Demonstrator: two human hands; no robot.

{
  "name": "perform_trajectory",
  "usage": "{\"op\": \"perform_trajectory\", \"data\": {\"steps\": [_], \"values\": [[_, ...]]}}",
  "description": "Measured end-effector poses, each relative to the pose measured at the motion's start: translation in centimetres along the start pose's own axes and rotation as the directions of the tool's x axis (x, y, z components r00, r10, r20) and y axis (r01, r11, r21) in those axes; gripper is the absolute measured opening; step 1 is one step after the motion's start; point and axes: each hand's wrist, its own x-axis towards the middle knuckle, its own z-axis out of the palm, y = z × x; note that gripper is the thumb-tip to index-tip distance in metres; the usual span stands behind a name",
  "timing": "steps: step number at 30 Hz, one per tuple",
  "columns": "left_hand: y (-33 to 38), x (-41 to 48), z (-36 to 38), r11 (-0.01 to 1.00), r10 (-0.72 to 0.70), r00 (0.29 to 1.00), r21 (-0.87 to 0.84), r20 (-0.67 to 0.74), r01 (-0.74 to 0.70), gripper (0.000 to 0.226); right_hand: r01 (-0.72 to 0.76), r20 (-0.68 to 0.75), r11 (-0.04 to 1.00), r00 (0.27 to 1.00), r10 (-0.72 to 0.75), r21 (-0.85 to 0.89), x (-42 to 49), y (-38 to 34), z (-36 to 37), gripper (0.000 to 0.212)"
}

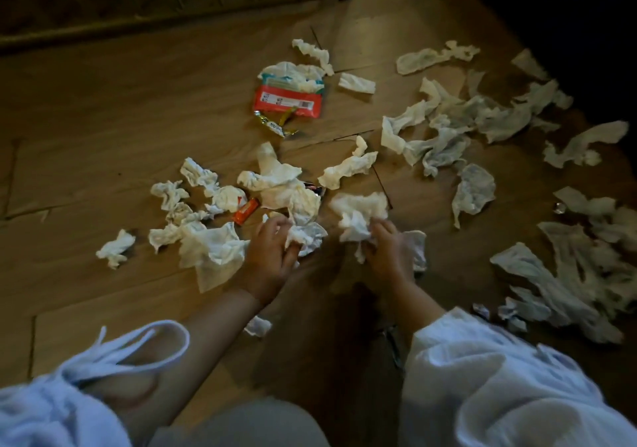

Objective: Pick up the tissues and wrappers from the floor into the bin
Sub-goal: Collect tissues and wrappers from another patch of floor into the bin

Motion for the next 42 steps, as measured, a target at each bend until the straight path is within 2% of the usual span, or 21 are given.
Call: {"op": "perform_trajectory", "data": {"steps": [2, 4, 8, 12, 15, 20, 23, 24, 26, 29, 31, 33, 35, 38, 40, 42], "values": [[-0.6, 0.4, 0.6, 0.963, -0.084, 0.986, 0.266, 0.147, 0.043, 0.039, 0.062, -0.026, 0.997, 0.998, -0.060, 0.055, -1.5, 0.7, 0.3, 0.035], [-1.3, 0.4, 1.0, 0.941, -0.202, 0.935, 0.324, 0.292, 0.101, 0.042, 0.015, -0.050, 0.991, 0.999, -0.008, 0.132, -2.1, 1.5, -0.2, 0.031], [-0.8, 0.7, 1.4, 0.866, -0.191, 0.872, 0.495, 0.451, -0.067, 0.057, -0.126, -0.106, 0.934, 0.980, 0.170, 0.333, -2.5, 2.5, -3.3, 0.038], [3.1, 2.7, 2.0, 0.925, -0.110, 0.884, 0.371, 0.455, -0.076, 0.057, -0.296, 0.007, 0.878, 0.949, 0.316, 0.377, -1.6, 3.8, -9.0, 0.034], [8.2, 4.8, 2.5, 0.960, -0.034, 0.891, 0.261, 0.453, -0.097, 0.046, -0.404, 0.083, 0.859, 0.913, 0.399, 0.314, -0.7, 4.6, -14.4, 0.031], [17.4, 7.0, 3.8, 0.991, 0.128, 0.868, -0.020, 0.479, -0.135, 0.018, -0.434, 0.097, 0.871, 0.901, 0.424, 0.230, -2.0, 6.3, -21.8, 0.015], [22.1, 7.0, 5.9, 0.983, 0.184, 0.835, -0.099, 0.519, -0.155, 0.011, -0.478, 0.093, 0.833, 0.877, 0.472, 0.280, -4.4, 9.2, -23.3, 0.017], [23.0, 6.9, 6.9, 0.981, 0.194, 0.820, -0.107, 0.538, -0.162, 0.013, -0.475, 0.094, 0.825, 0.877, 0.470, 0.305, -5.1, 10.5, -23.4, 0.026], [24.2, 6.6, 8.8, 0.987, 0.163, 0.800, -0.101, 0.578, -0.128, 0.015, -0.454, 0.045, 0.824, 0.883, 0.468, 0.341, -6.2, 13.2, -23.0, 0.043], [25.1, 5.7, 11.3, 0.995, 0.090, 0.800, -0.093, 0.593, -0.042, 0.013, -0.444, -0.112, 0.782, 0.836, 0.537, 0.438, -7.3, 16.8, -21.0, 0.036], [25.1, 5.1, 12.5, 0.994, 0.048, 0.817, -0.107, 0.575, 0.017, 0.012, -0.479, -0.145, 0.759, 0.797, 0.587, 0.441, -7.8, 18.8, -19.1, 0.040], [25.1, 4.6, 13.2, 0.989, 0.015, 0.832, -0.129, 0.555, 0.068, 0.011, -0.535, -0.092, 0.810, 0.818, 0.568, 0.242, -8.4, 20.5, -17.3, 0.048], [25.0, 4.3, 13.6, 0.984, -0.030, 0.841, -0.131, 0.540, 0.120, 0.010, -0.504, 0.037, 0.864, 0.863, 0.504, -0.016, -9.0, 21.0, -16.1, 0.056], [25.0, 4.2, 13.6, 0.969, -0.074, 0.843, -0.163, 0.533, 0.188, 0.006, -0.449, 0.114, 0.879, 0.876, 0.469, -0.162, -9.1, 20.6, -14.9, 0.053], [25.2, 4.2, 13.5, 0.959, -0.079, 0.841, -0.190, 0.536, 0.211, 0.015, -0.439, 0.092, 0.892, 0.889, 0.449, -0.113, -9.1, 20.4, -14.9, 0.046], [25.8, 4.0, 13.1, 0.942, -0.072, 0.838, -0.239, 0.540, 0.236, 0.025, -0.511, 0.057, 0.848, 0.859, 0.508, 0.144, -9.2, 20.4, -15.7, 0.043]]}}
